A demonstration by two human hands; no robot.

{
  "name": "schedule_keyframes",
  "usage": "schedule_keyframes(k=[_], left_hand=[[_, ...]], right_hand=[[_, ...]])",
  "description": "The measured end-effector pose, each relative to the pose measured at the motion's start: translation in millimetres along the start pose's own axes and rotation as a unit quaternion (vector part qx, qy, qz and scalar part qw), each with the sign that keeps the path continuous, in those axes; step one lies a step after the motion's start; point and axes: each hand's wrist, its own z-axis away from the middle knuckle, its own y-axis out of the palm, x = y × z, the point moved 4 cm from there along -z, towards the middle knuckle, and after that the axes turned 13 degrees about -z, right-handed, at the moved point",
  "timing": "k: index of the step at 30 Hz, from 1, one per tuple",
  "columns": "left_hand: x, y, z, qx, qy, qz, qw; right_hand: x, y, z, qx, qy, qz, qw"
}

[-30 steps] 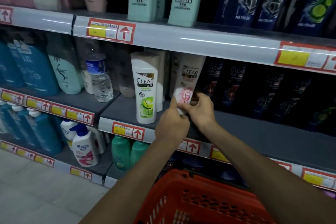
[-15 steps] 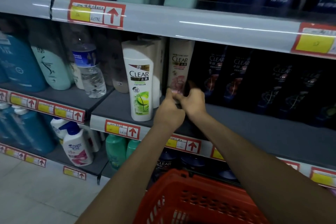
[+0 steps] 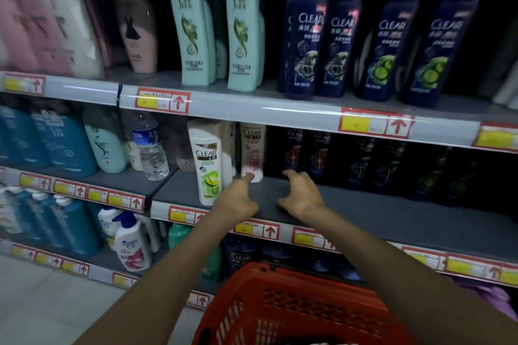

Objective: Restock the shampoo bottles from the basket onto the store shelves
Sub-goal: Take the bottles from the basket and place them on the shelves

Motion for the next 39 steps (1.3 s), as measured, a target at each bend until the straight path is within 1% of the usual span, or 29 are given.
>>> schedule_keyframes(k=[3, 7, 9, 12, 16, 20, 22, 24, 28, 30, 32, 33, 36, 39], left_hand=[[-11.2, -7.5, 27.7, -0.003, 0.023, -0.081, 0.996], [-33.9, -26.9, 76.0, -0.022, 0.067, -0.207, 0.976], [-43.7, -32.2, 93.5, -0.026, 0.08, -0.238, 0.968], [-55.5, -31.7, 114.5, -0.041, 0.098, -0.252, 0.962], [-68.2, -19.6, 141.5, -0.088, 0.142, -0.283, 0.944], [-69.0, 8.8, 167.6, -0.065, 0.167, -0.284, 0.942], [-64.4, 29.0, 181.1, -0.049, 0.18, -0.277, 0.943], [-56.4, 52.7, 191.7, -0.015, 0.185, -0.271, 0.945], [-42.0, 100.6, 207.0, 0.05, 0.189, -0.293, 0.936], [-38.6, 124.0, 211.0, 0.068, 0.202, -0.334, 0.918], [-40.6, 146.8, 213.6, 0.081, 0.228, -0.361, 0.901], [-41.1, 157.1, 214.9, 0.092, 0.235, -0.363, 0.897], [-29.7, 179.9, 216.0, 0.127, 0.242, -0.365, 0.89], [-12.3, 191.9, 216.8, 0.151, 0.243, -0.361, 0.888]], right_hand=[[-2.4, -24.6, 29.6, 0.041, 0.003, 0.055, 0.998], [-3.3, -54.9, 66.6, 0.055, -0.009, 0.113, 0.992], [-7.3, -65.7, 84.4, 0.065, -0.014, 0.129, 0.989], [-16.2, -80.0, 114.3, 0.081, -0.02, 0.158, 0.984], [-35.2, -97.5, 156.8, 0.089, -0.046, 0.181, 0.978], [-67.1, -100.0, 197.9, 0.092, -0.069, 0.17, 0.979], [-90.6, -89.6, 218.3, 0.1, -0.071, 0.157, 0.98], [-117.5, -71.2, 239.6, 0.12, -0.067, 0.17, 0.976], [-171.0, -18.2, 276.4, 0.198, -0.026, 0.223, 0.954], [-187.1, 9.1, 287.5, 0.243, -0.009, 0.24, 0.94], [-200.1, 33.7, 297.7, 0.279, 0.015, 0.229, 0.933], [-204.9, 43.7, 303.0, 0.293, 0.03, 0.214, 0.931], [-220.1, 63.2, 310.9, 0.297, 0.098, 0.144, 0.939], [-236.9, 66.1, 302.3, 0.259, 0.169, 0.113, 0.944]])
